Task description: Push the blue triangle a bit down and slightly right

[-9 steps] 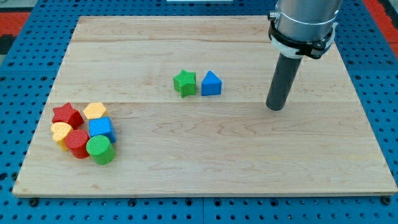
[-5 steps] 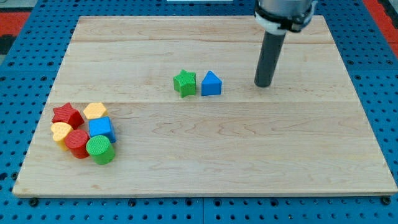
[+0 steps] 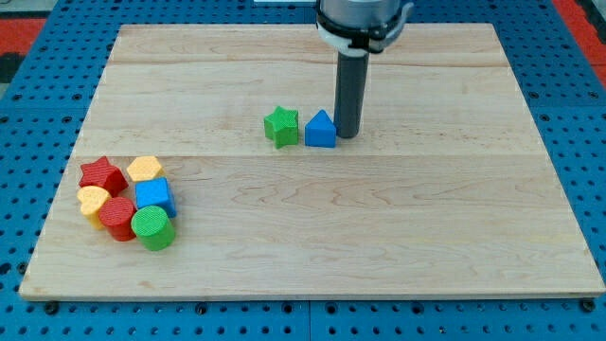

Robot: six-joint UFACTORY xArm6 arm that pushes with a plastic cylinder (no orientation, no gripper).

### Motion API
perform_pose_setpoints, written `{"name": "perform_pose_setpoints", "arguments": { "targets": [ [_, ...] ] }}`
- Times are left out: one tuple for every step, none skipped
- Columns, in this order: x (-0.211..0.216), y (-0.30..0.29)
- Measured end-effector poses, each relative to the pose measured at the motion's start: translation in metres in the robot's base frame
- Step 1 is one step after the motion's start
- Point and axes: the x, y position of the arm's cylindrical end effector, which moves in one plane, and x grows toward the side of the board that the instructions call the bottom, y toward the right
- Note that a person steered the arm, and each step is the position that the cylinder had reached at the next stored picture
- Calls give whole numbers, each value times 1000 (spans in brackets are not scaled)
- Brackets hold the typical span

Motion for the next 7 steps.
{"name": "perform_pose_setpoints", "arguments": {
  "targets": [
    [39, -1],
    [42, -64],
    [5, -70],
    [-12, -75],
    [-26, -74],
    [-21, -37],
    [3, -30]
  ]
}}
